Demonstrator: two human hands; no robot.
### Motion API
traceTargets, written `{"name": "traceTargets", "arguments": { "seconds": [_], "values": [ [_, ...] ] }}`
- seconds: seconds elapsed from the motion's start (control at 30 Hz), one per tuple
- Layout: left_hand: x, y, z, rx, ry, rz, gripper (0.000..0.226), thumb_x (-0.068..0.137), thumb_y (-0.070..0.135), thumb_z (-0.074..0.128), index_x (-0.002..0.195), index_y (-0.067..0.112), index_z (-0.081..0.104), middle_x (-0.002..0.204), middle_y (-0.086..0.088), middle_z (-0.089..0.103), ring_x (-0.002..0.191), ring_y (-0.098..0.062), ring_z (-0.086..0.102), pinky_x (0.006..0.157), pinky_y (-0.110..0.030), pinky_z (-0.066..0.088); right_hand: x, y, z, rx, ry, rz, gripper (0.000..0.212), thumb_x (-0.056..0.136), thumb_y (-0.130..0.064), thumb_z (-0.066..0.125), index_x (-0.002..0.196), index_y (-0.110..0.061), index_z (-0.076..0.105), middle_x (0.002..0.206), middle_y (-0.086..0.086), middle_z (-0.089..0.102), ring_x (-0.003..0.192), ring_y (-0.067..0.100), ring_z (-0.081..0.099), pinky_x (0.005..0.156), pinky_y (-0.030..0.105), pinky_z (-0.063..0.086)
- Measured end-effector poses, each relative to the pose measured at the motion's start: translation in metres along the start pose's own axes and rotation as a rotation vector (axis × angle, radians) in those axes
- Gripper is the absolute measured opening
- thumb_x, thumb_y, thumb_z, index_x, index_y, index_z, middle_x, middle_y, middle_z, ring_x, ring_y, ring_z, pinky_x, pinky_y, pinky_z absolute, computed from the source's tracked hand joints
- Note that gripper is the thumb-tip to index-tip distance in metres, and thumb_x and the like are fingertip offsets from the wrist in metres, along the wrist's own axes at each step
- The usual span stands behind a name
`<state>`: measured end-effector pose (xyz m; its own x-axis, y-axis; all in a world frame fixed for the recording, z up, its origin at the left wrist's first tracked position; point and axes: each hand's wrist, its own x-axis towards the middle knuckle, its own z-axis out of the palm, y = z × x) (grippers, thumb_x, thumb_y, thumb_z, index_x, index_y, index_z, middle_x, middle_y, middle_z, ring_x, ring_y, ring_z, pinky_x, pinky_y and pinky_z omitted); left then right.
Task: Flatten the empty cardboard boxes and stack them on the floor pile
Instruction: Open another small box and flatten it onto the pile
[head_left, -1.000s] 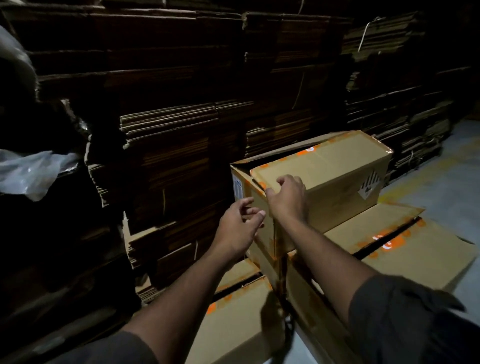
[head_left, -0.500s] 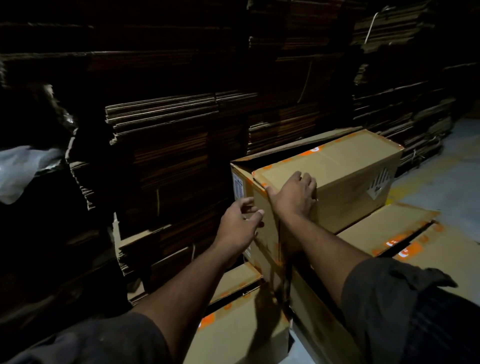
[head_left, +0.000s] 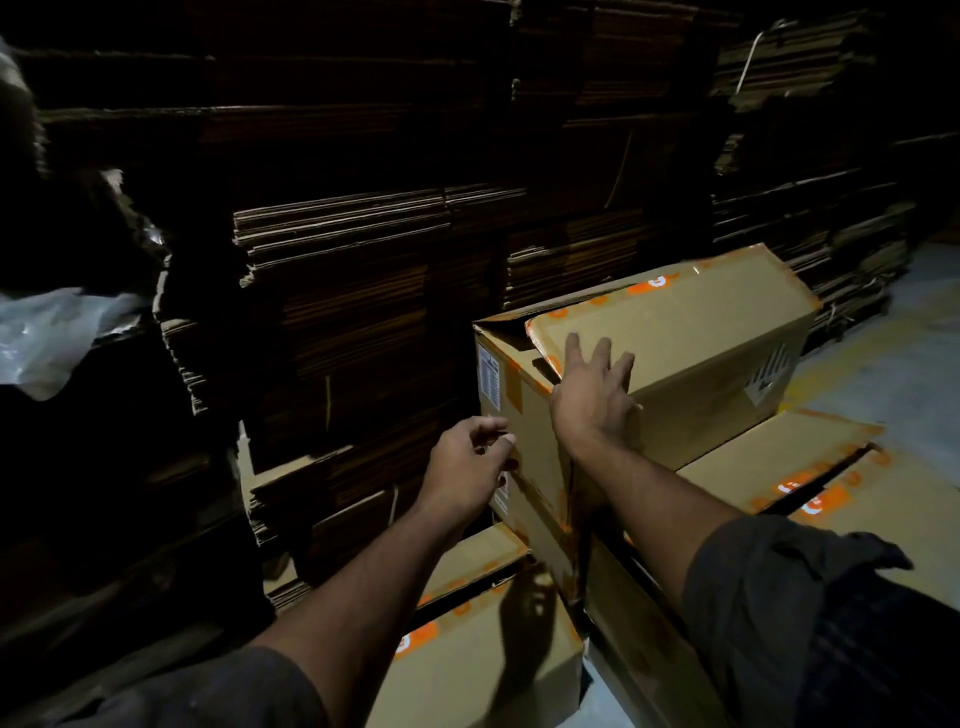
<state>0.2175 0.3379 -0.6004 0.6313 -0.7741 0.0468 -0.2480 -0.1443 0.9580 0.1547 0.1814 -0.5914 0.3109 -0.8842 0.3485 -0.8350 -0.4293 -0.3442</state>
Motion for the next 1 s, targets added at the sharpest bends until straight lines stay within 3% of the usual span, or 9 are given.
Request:
{"name": "traceTargets", "arguments": {
  "seconds": [0.27, 0.43, 0.53, 0.6, 0.67, 0.73, 0.9, 1.0],
  "values": [
    [-0.007, 0.003, -0.007, -0.077, 0.084, -0.068, 0.045, 0.099, 0.025, 0.061, 0.142, 0.019, 0.049, 0.131, -0.003, 0.063, 0.111, -0.018, 0.065, 0.097, -0.047, 0.055, -0.026, 0.018, -0.049, 0.059, 0.153, -0.117, 0.077, 0.094, -0.002, 0.057, 0.158, -0.029, 0.023, 0.162, 0.004, 0.028, 0.146, 0.035, 0.027, 0.094, 0.064, 0.048],
    [-0.023, -0.009, -0.017, -0.261, 0.254, -0.241, 0.076, 0.096, 0.039, 0.065, 0.158, 0.021, 0.025, 0.158, -0.008, 0.038, 0.138, -0.028, 0.046, 0.105, -0.044, 0.045, -0.057, 0.029, -0.088, 0.150, 0.281, -0.202, 0.075, 0.095, -0.005, 0.059, 0.157, -0.031, 0.025, 0.160, 0.000, 0.034, 0.145, 0.030, 0.033, 0.097, 0.057, 0.048],
    [-0.032, -0.010, -0.025, -0.387, 0.277, -0.301, 0.086, 0.092, 0.057, 0.061, 0.160, 0.027, 0.017, 0.161, -0.009, 0.033, 0.141, -0.032, 0.042, 0.102, -0.046, 0.041, -0.086, 0.037, -0.099, 0.206, 0.310, -0.270, 0.073, 0.094, -0.007, 0.060, 0.156, -0.031, 0.030, 0.158, -0.003, 0.039, 0.144, 0.026, 0.037, 0.102, 0.055, 0.048],
    [-0.033, -0.007, -0.032, -0.539, 0.223, -0.345, 0.101, 0.079, 0.076, 0.063, 0.159, 0.030, 0.022, 0.155, -0.010, 0.040, 0.135, -0.039, 0.047, 0.102, -0.053, 0.044, -0.118, 0.042, -0.101, 0.265, 0.293, -0.327, 0.072, 0.091, -0.005, 0.061, 0.154, -0.030, 0.035, 0.156, -0.007, 0.041, 0.145, 0.022, 0.037, 0.106, 0.056, 0.045],
    [-0.033, -0.016, -0.038, -0.654, 0.104, -0.374, 0.118, 0.057, 0.088, 0.070, 0.151, 0.022, 0.041, 0.139, -0.016, 0.059, 0.120, -0.043, 0.062, 0.098, -0.063, 0.049, -0.155, 0.044, -0.099, 0.299, 0.243, -0.382, 0.070, 0.089, -0.005, 0.062, 0.150, -0.031, 0.041, 0.154, -0.010, 0.043, 0.145, 0.017, 0.036, 0.109, 0.055, 0.042],
    [-0.037, -0.035, -0.048, -0.643, 0.114, -0.383, 0.114, 0.048, 0.090, 0.074, 0.134, 0.017, 0.059, 0.118, -0.019, 0.072, 0.105, -0.042, 0.070, 0.093, -0.064, 0.052, -0.189, 0.045, -0.097, 0.332, 0.210, -0.402, 0.068, 0.087, -0.003, 0.065, 0.146, -0.031, 0.047, 0.151, -0.013, 0.046, 0.144, 0.013, 0.038, 0.109, 0.054, 0.043],
    [-0.085, -0.036, -0.078, -0.585, 0.151, -0.382, 0.090, 0.055, 0.075, 0.079, 0.121, 0.016, 0.070, 0.113, -0.018, 0.074, 0.102, -0.037, 0.071, 0.098, -0.056, 0.051, -0.243, 0.047, -0.113, 0.477, 0.252, -0.382, 0.068, 0.083, 0.003, 0.069, 0.141, -0.028, 0.054, 0.145, -0.013, 0.052, 0.140, 0.009, 0.043, 0.107, 0.052, 0.047],
    [-0.121, -0.033, -0.095, -0.567, 0.265, -0.359, 0.079, 0.066, 0.063, 0.074, 0.126, 0.012, 0.064, 0.106, -0.014, 0.075, 0.082, -0.028, 0.073, 0.077, -0.043, 0.059, -0.269, 0.034, -0.132, 0.542, 0.288, -0.404, 0.067, 0.081, 0.006, 0.070, 0.139, -0.026, 0.057, 0.143, -0.013, 0.052, 0.140, 0.008, 0.042, 0.109, 0.056, 0.043]
  ]
}}
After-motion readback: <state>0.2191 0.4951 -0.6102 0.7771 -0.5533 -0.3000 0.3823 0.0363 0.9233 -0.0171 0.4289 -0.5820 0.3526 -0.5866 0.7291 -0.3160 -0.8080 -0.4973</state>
